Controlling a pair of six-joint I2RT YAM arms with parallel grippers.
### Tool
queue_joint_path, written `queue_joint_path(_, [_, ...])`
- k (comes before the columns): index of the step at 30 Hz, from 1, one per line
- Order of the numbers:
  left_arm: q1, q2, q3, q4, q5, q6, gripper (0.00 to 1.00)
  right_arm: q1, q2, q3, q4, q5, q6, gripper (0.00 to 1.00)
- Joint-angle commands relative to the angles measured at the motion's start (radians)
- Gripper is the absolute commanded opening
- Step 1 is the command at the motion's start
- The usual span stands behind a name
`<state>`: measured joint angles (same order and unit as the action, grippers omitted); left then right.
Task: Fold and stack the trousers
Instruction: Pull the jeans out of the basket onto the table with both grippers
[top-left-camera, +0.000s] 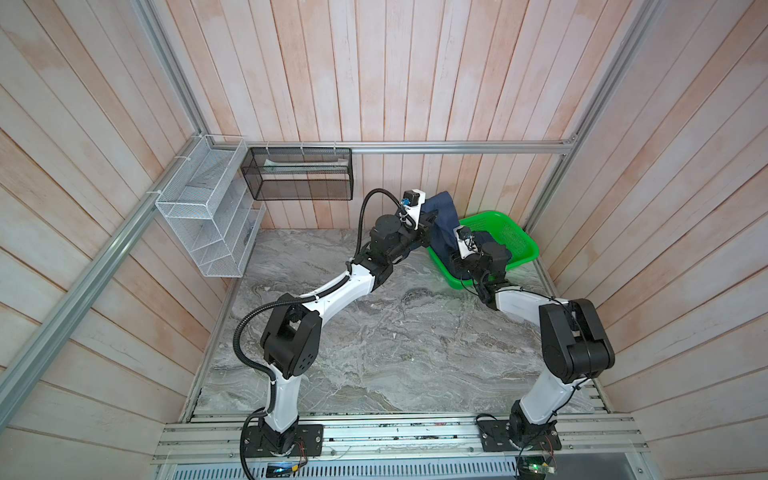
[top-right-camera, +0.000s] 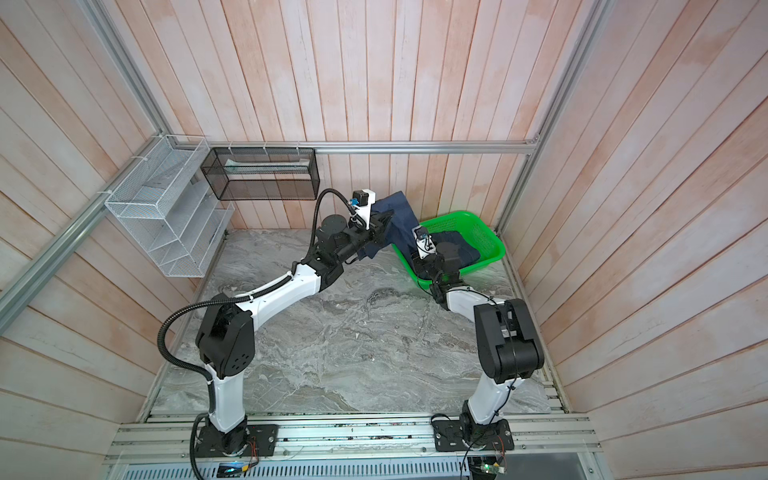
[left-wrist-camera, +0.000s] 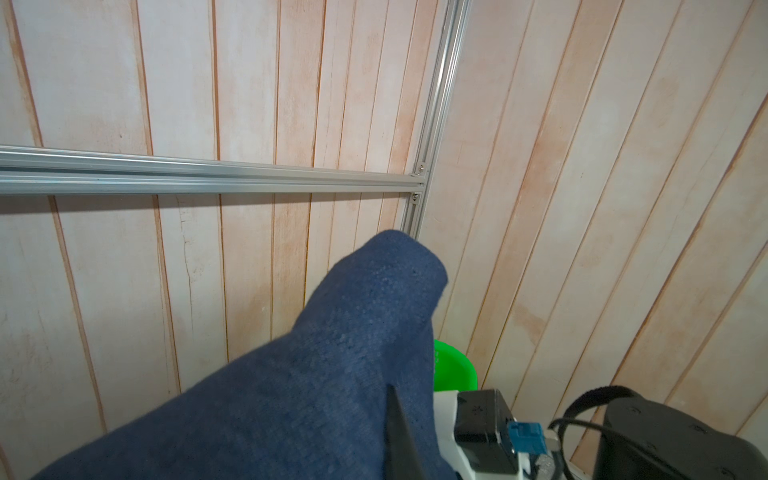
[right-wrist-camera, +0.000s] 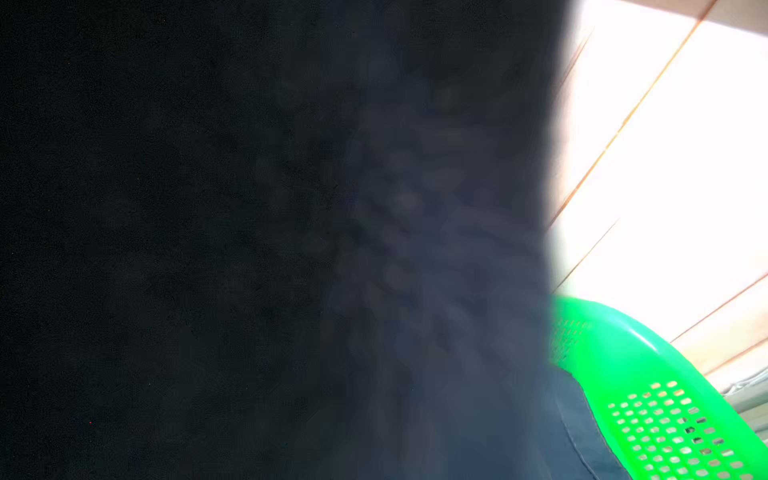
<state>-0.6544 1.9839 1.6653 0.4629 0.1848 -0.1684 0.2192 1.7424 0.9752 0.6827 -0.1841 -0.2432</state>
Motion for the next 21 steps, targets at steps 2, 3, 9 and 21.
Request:
queue_joint_path(2, [0.003, -0.09, 0.011, 0.077, 0.017, 0.018, 0.0, 0.015, -0.106, 0.069, 0.132, 0.029, -0.004, 0.0])
queue_joint_path(3, [0.004, -0.107, -0.002, 0.086, 0.011, 0.021, 0.0, 0.023, -0.135, 0.094, 0.14, 0.039, -0.015, 0.0])
queue_joint_path(9, [0.004, -0.232, -0.124, 0.166, -0.027, 0.029, 0.0, 0.134, -0.297, 0.241, 0.16, 0.094, -0.173, 0.0])
queue_joint_path(21, [0.002, -0.728, -0.561, 0.099, -0.19, 0.069, 0.0, 0.525, -0.58, 0.205, -0.156, 0.353, -0.399, 0.0])
